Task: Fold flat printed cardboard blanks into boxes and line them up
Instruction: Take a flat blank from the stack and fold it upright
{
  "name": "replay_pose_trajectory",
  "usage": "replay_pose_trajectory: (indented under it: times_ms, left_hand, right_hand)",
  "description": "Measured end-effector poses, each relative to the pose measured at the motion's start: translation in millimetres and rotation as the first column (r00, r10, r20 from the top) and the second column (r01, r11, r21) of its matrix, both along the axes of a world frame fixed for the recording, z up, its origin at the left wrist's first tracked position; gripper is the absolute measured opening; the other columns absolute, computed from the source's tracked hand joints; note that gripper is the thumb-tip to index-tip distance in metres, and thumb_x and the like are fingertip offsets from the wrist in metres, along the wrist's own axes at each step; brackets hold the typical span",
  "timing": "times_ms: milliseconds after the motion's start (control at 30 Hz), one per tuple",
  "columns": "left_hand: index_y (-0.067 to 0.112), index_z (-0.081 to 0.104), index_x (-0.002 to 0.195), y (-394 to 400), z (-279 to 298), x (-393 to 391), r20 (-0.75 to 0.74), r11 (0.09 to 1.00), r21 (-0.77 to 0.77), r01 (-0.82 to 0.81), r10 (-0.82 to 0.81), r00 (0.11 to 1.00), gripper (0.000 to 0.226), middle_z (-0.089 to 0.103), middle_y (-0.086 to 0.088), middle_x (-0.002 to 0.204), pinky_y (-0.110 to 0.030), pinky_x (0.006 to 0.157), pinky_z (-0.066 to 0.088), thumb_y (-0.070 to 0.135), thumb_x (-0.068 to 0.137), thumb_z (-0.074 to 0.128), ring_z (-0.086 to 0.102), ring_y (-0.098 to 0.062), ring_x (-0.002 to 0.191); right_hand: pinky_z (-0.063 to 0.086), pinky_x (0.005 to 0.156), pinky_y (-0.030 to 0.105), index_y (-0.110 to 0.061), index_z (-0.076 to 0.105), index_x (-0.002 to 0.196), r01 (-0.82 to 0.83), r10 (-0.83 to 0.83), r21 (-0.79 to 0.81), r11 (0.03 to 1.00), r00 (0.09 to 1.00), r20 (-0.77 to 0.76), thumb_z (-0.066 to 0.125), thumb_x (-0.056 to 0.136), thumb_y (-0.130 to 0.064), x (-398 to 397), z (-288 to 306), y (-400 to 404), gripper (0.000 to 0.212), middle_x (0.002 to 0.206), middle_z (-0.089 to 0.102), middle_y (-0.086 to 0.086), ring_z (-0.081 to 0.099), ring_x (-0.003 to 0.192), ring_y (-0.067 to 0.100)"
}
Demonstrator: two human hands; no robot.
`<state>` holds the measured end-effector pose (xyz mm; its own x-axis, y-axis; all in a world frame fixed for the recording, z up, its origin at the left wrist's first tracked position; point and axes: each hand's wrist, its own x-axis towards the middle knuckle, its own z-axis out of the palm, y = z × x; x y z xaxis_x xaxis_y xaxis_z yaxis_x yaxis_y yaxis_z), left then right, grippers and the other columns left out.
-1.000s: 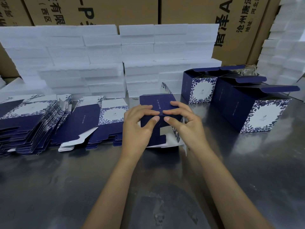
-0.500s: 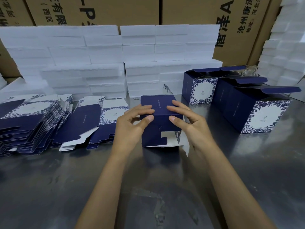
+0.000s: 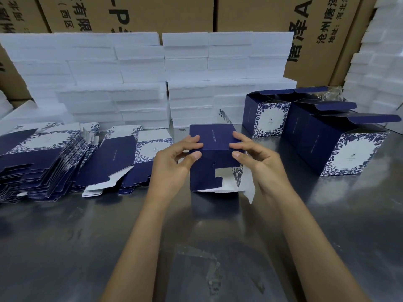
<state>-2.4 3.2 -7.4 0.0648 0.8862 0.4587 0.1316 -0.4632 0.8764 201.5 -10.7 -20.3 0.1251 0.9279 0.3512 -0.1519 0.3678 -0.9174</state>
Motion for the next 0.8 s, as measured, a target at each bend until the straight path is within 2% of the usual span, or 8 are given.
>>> replay_pose_trajectory:
  times_ms: [100,200,367,467,533,600,667,800]
  left_hand:
    - [0.019,0.075,0.105,1,1,-6,0.009,0.999,-0.008,0.050,-0.050,0.999,0.025,0.068,0.010,0.127,-0.010,0.090,0.047,-0.001,0.094,0.064,0.054,0.005,0.126]
    - [0.025,0.075,0.102,0,-2,-2,-0.053,0.999,0.043,0.005,-0.003,0.999,0.028,0.065,0.016,0.129,-0.014,0.094,0.045,0.001,0.096,0.060,0.051,0.008,0.126]
    - [0.019,0.063,0.092,-5,-12,20,-0.262,0.942,0.327,-0.076,0.168,0.950,0.027,0.058,0.014,0.132,-0.030,0.114,0.031,-0.006,0.089,0.053,0.037,-0.008,0.142]
    - [0.031,0.058,0.095,-10,-15,26,-0.472,0.935,0.355,-0.021,0.199,0.859,0.018,0.041,0.014,0.153,-0.035,0.118,0.019,0.025,0.078,0.061,0.014,-0.010,0.152]
    - [0.036,0.053,0.105,-11,-19,25,-0.617,0.932,0.363,0.012,0.231,0.753,0.042,0.025,0.013,0.160,-0.036,0.117,0.013,0.050,0.068,0.066,0.002,-0.013,0.153]
    - [0.036,0.049,0.113,-11,-21,25,-0.698,0.929,0.369,0.022,0.261,0.667,0.062,0.017,0.008,0.162,-0.038,0.117,0.012,0.058,0.062,0.076,-0.003,-0.017,0.152]
    - [0.034,0.047,0.117,-10,-21,25,-0.721,0.918,0.398,0.006,0.309,0.620,0.067,0.017,0.004,0.161,-0.043,0.118,0.016,0.048,0.063,0.084,-0.001,-0.021,0.152]
    - [0.029,0.050,0.111,-6,-24,26,-0.663,0.898,0.438,-0.047,0.358,0.657,0.048,0.029,0.003,0.158,-0.046,0.117,0.023,0.026,0.076,0.083,0.013,-0.026,0.150]
  right_hand:
    - [0.046,0.114,0.042,-0.018,0.081,0.105,-0.061,0.058,-0.052,0.997,0.997,-0.042,0.067,0.093,0.000,5,1,0,0.026,0.136,0.067,-0.010,0.058,0.132,0.008]
    - [0.043,0.116,0.047,-0.022,0.075,0.123,-0.069,0.064,-0.115,0.991,0.997,-0.043,0.056,0.096,-0.005,14,4,0,0.037,0.134,0.069,-0.004,0.060,0.131,0.017]
    - [0.043,0.114,0.049,-0.036,0.071,0.127,-0.100,0.111,-0.200,0.975,0.993,0.041,0.056,0.079,-0.020,20,3,-1,0.053,0.140,0.064,-0.007,0.060,0.129,0.014]
    - [0.044,0.114,0.052,-0.037,0.072,0.124,-0.082,0.097,-0.196,0.977,0.993,0.067,0.059,0.077,-0.021,21,1,1,0.051,0.139,0.064,-0.005,0.061,0.128,0.016]
    - [0.044,0.114,0.053,-0.037,0.071,0.124,-0.080,0.095,-0.192,0.978,0.993,0.071,0.059,0.079,-0.021,22,0,2,0.050,0.138,0.064,-0.005,0.061,0.128,0.017]
    - [0.044,0.114,0.051,-0.037,0.071,0.125,-0.103,0.114,-0.180,0.978,0.992,0.055,0.057,0.080,-0.020,22,-1,3,0.050,0.137,0.065,-0.006,0.062,0.127,0.018]
    - [0.044,0.113,0.048,-0.036,0.070,0.127,-0.135,0.144,-0.176,0.975,0.989,0.037,0.054,0.078,-0.016,22,-3,3,0.055,0.139,0.064,-0.006,0.060,0.130,0.020]
    - [0.048,0.101,0.037,-0.034,0.056,0.142,-0.221,0.226,-0.181,0.958,0.974,0.012,0.050,0.066,-0.001,21,-6,1,0.083,0.145,0.060,-0.009,0.054,0.136,0.020]
